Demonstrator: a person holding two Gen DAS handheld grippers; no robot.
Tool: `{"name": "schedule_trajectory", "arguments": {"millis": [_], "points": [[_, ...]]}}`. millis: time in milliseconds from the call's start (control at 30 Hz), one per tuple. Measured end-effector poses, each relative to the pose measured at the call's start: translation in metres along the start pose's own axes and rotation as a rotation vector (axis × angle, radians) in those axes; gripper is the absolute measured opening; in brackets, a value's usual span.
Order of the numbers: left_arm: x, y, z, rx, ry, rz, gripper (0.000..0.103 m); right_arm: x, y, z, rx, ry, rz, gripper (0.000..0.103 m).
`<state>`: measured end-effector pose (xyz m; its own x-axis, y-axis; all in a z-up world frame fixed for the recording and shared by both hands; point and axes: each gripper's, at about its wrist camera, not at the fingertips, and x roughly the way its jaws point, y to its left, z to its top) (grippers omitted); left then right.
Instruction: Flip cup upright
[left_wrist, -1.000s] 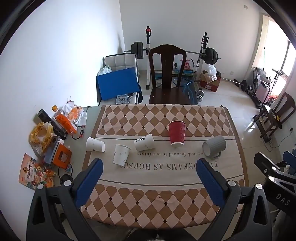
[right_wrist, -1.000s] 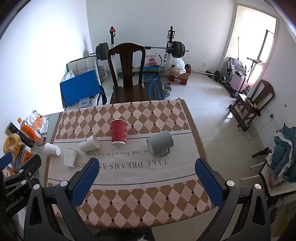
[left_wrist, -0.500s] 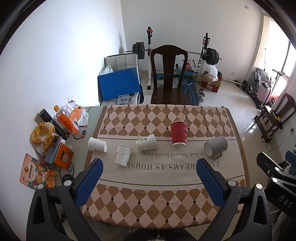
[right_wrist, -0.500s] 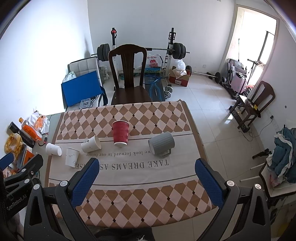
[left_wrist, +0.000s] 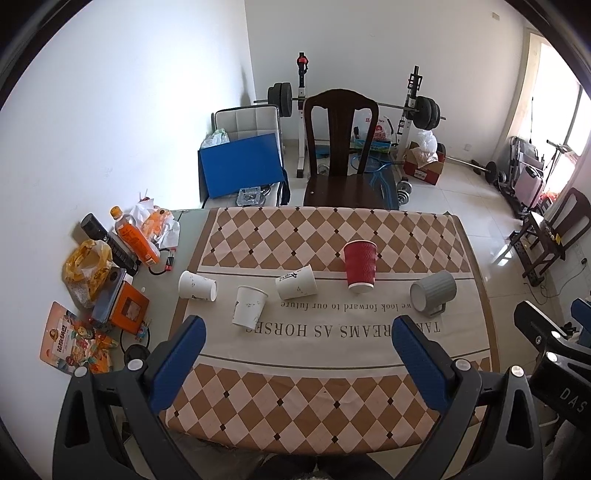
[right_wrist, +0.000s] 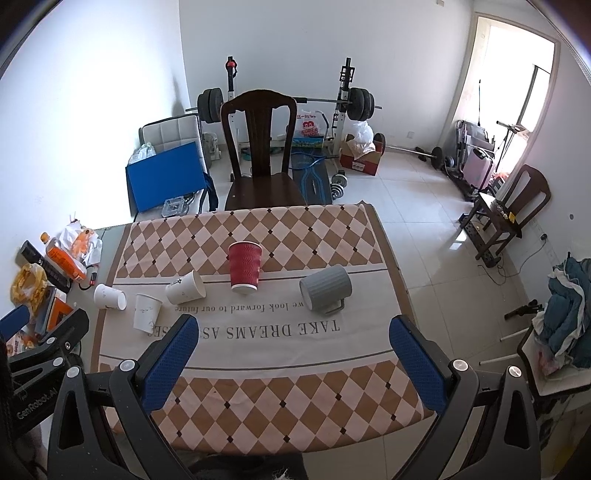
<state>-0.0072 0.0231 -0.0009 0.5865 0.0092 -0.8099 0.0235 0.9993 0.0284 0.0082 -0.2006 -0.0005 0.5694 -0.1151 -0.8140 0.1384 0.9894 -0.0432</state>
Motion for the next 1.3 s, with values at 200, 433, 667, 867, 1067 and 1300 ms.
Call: {"name": "schedule_trajectory", "arguments": {"millis": [200, 433, 667, 867, 1067, 1300], "points": [[-0.0008, -0.0002, 0.0009, 0.001, -0.001, 0.004, 0.103, -0.0005, 0.0001, 0.001, 0.001, -0.001, 0.002, 0.103], [-0.0009, -0.0007, 0.0007, 0.0, 0.0, 0.003, 0.103, -0.003, 0.0035, 0.0023, 0.0, -0.002, 0.002, 0.103], [0.0001, 0.0005, 0.0012, 0.001, -0.001, 0.003, 0.103, -0.0033, 0.0024, 0.0009, 0.0, -0.005, 0.002, 0.103], [-0.0015, -0.0025, 0.001, -0.001, -0.004, 0.005, 0.103, -0.0037, 0.0015, 0.0007, 0.0, -0.005, 0.003, 0.103], [-0.0013, -0.0017, 0.0014, 0.0, -0.002, 0.003, 0.103, -0.0058, 0.0091, 0.0036, 0.001, -0.007, 0.003, 0.103], [-0.0011, -0.0027, 0.0004, 0.0, -0.006, 0.002, 0.103, -0.0073, 0.0084, 0.0028, -0.002, -0.007, 0.003, 0.103]]}}
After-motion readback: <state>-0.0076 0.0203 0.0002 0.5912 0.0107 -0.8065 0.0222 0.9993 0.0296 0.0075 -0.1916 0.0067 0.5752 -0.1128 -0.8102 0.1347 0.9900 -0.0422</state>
